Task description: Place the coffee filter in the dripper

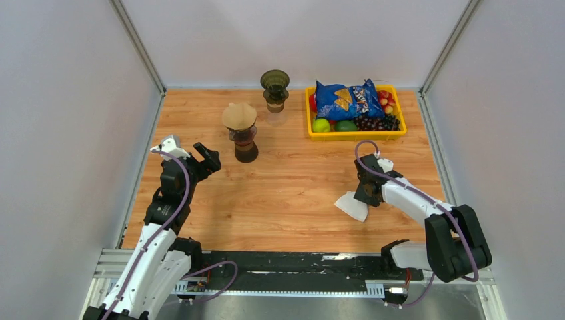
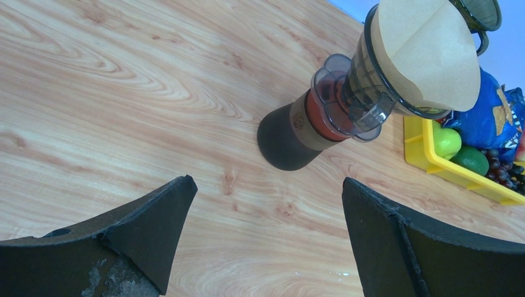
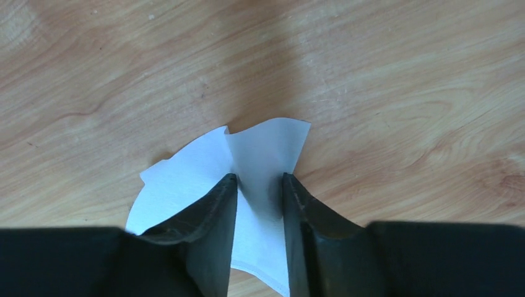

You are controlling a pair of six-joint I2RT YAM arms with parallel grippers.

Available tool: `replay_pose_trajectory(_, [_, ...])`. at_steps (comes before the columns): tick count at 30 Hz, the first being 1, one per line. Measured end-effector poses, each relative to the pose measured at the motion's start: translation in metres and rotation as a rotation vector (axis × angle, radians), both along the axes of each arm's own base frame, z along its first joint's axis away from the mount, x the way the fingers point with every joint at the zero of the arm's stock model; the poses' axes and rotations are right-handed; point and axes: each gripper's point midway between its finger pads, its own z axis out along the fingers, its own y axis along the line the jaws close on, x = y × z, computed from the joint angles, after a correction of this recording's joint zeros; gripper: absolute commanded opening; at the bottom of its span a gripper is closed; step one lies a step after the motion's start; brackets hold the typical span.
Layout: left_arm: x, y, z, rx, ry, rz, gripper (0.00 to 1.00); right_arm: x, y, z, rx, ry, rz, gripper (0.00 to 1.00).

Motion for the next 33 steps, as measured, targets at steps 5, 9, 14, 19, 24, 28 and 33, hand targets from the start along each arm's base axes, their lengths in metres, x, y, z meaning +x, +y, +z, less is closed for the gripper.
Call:
replay_pose_trajectory(5, [0.000,0.000,0.000,0.001,0.000,0.002,1.00,0.003,0.000,0.001,0.001,-0.015,-0.002,0.25])
replay_pose_trajectory(9, [0.000,0.000,0.000,0.001,0.000,0.002,1.00,0.008,0.005,0.002,0.023,-0.032,0.018,0.14])
replay_pose_trajectory(14, [-0.001,-0.001,0.003,-0.003,-0.010,-0.005,1.00,0.016,0.025,0.018,0.123,-0.120,0.097,0.11])
replay_pose_trajectory(19, [-0.005,-0.001,0.012,-0.010,-0.043,-0.012,1.00,0.037,0.049,0.066,0.253,-0.324,0.187,0.10])
replay_pose_trajectory(24, [-0.015,0.001,0.024,-0.018,-0.089,-0.011,1.00,0.044,0.068,0.108,0.362,-0.474,0.260,0.11])
replay_pose_trajectory(28, [-0.026,-0.003,0.041,-0.044,-0.153,-0.046,1.00,0.046,0.076,0.139,0.445,-0.577,0.244,0.11])
replay_pose_trajectory(33, [-0.044,-0.015,0.069,-0.109,-0.268,-0.124,1.00,0.050,0.079,0.179,0.563,-0.706,0.138,0.10])
